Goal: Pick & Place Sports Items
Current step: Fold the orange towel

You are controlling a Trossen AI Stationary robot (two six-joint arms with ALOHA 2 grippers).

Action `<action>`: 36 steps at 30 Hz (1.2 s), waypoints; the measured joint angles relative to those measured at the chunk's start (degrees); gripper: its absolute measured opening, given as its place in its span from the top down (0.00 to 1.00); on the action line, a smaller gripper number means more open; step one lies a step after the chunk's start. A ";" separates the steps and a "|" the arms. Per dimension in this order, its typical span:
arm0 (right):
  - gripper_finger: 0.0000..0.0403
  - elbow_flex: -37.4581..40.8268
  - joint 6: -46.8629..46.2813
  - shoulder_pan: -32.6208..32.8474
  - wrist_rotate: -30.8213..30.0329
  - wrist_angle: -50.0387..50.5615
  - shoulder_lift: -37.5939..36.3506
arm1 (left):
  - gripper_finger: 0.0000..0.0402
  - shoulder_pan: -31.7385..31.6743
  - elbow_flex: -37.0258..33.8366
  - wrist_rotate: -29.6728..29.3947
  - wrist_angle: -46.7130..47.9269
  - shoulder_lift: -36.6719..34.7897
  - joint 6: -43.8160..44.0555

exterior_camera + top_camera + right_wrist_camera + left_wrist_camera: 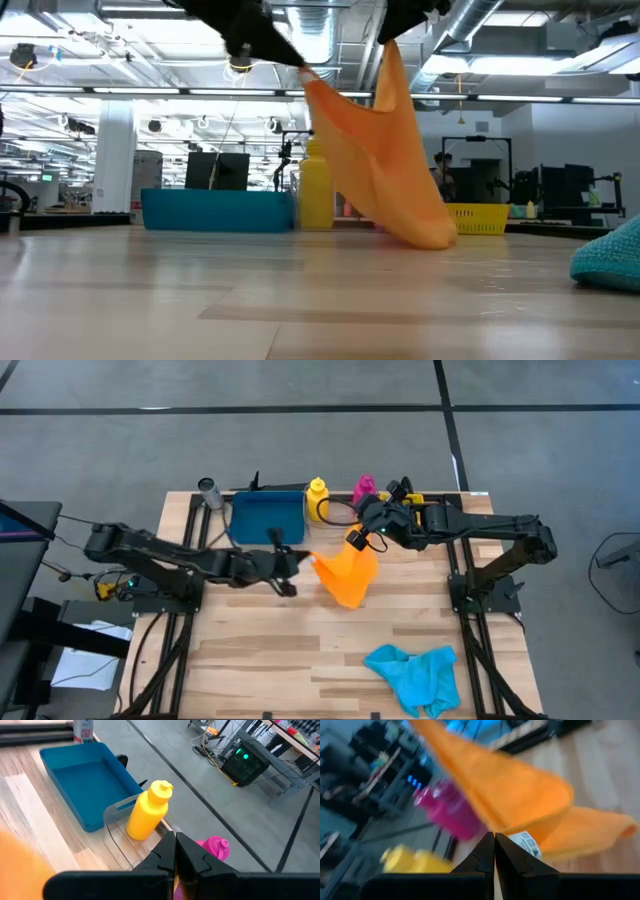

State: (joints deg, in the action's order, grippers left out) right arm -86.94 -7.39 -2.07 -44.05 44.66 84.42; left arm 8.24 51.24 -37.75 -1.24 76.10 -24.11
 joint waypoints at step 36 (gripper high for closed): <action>1.00 0.00 -4.55 2.12 -2.13 11.09 -6.59 | 1.00 12.19 -0.02 -31.28 20.85 -23.93 0.39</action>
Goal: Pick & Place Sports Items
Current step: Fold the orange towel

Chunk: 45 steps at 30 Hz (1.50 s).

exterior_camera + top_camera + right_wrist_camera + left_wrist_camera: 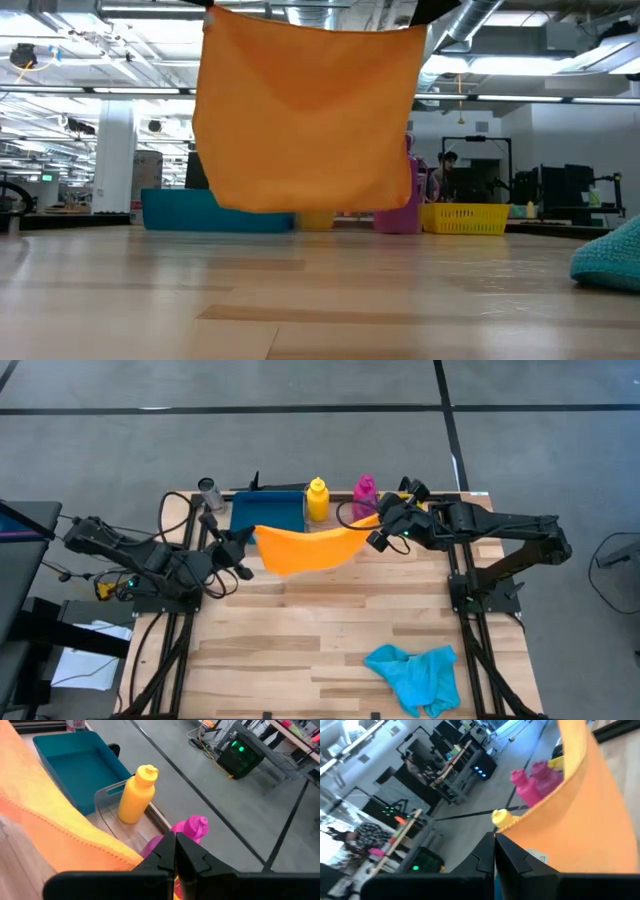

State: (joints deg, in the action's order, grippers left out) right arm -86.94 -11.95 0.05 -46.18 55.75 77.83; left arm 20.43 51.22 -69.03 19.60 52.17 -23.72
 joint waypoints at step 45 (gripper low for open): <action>1.00 0.00 -2.91 2.17 0.02 -0.01 0.06 | 1.00 -10.59 -0.02 18.14 5.09 -0.46 -1.29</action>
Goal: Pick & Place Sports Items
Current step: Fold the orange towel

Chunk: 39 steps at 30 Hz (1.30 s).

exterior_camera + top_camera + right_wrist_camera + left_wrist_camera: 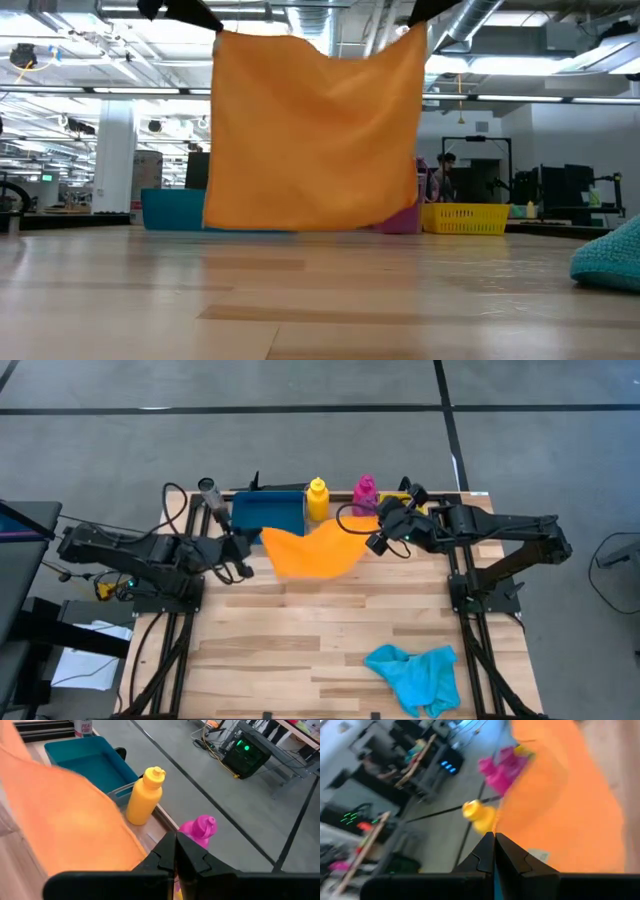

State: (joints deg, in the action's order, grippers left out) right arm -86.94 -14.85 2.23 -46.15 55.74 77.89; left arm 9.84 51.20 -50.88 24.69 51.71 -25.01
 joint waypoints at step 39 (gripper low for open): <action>1.00 7.85 -7.32 1.39 5.23 -2.73 0.04 | 1.00 -5.63 0.04 7.73 14.90 -0.99 12.70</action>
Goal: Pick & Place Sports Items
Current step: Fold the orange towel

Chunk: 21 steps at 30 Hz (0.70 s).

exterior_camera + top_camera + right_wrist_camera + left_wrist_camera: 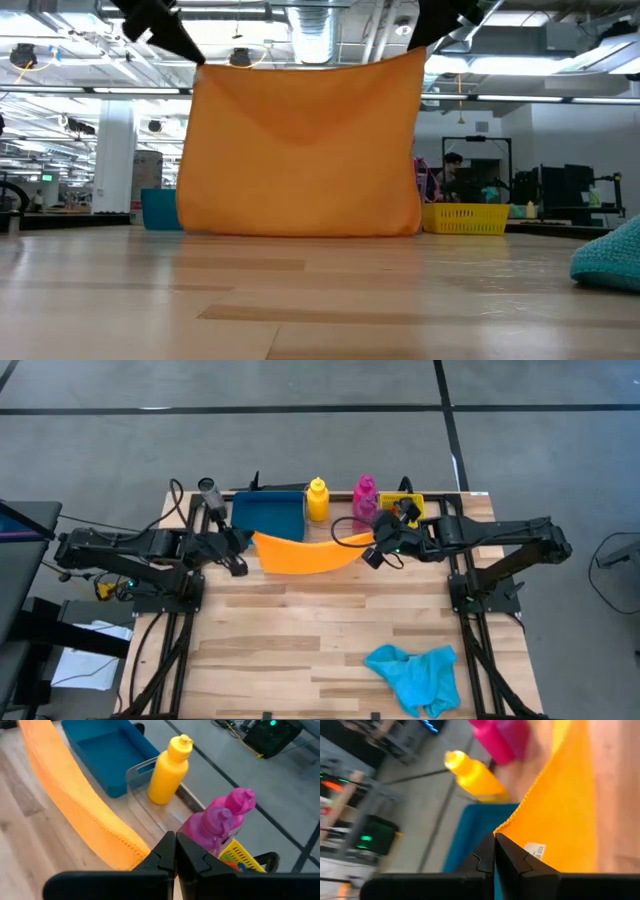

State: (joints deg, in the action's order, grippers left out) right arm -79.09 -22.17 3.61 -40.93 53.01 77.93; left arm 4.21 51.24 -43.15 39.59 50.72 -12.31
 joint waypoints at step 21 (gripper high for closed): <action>1.00 13.11 -4.46 6.08 11.61 -6.19 -0.02 | 1.00 0.04 -12.31 14.41 -0.90 0.00 11.72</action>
State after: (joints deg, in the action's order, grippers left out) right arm -65.98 -26.63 9.69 -29.32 46.82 77.91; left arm 4.25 38.94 -28.74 38.69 50.72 -0.59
